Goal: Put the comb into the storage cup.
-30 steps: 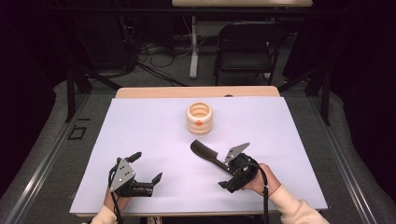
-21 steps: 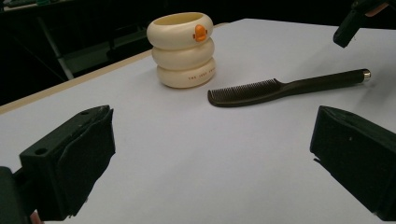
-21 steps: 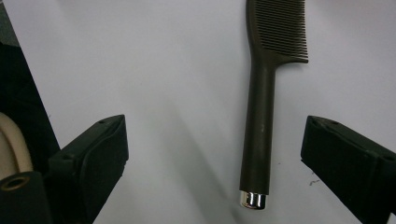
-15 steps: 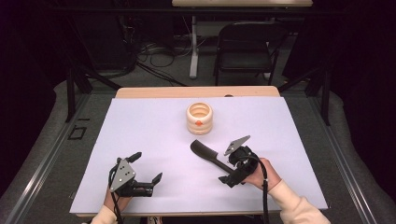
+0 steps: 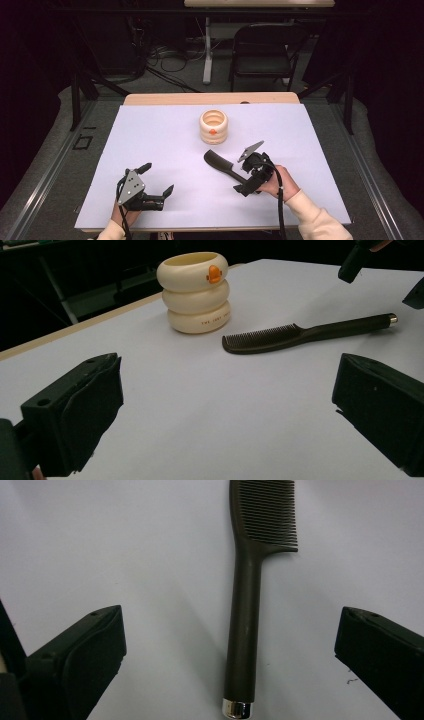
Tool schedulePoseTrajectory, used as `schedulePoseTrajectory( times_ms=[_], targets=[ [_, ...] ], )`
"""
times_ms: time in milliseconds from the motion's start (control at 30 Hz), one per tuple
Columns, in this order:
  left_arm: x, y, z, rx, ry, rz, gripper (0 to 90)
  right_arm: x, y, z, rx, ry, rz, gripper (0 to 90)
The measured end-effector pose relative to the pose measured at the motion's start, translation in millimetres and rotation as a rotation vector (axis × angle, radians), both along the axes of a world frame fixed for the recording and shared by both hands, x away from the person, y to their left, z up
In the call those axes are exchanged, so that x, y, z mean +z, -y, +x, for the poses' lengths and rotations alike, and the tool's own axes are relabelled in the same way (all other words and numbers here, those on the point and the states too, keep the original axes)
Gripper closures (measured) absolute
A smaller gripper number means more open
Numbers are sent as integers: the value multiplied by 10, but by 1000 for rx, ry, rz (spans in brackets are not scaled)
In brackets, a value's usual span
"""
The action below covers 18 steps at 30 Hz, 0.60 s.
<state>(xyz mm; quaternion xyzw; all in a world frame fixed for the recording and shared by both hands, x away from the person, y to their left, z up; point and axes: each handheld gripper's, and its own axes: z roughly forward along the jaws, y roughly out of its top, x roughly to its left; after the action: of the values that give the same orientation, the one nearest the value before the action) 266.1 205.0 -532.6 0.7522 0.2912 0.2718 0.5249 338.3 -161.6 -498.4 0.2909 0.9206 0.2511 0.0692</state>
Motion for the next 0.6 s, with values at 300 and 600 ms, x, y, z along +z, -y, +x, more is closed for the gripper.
schedulePoseTrajectory(
  times_ms=[300, 600],
  targets=[
    [0, 3, 1, 0, -3, 5, 0, -28, -61, 77, -37, -22, -50, 0],
    [-1, 2, 3, -1, -4, 2, 0, -68, -159, 165, -47, -22, -90, 25]
  ],
)
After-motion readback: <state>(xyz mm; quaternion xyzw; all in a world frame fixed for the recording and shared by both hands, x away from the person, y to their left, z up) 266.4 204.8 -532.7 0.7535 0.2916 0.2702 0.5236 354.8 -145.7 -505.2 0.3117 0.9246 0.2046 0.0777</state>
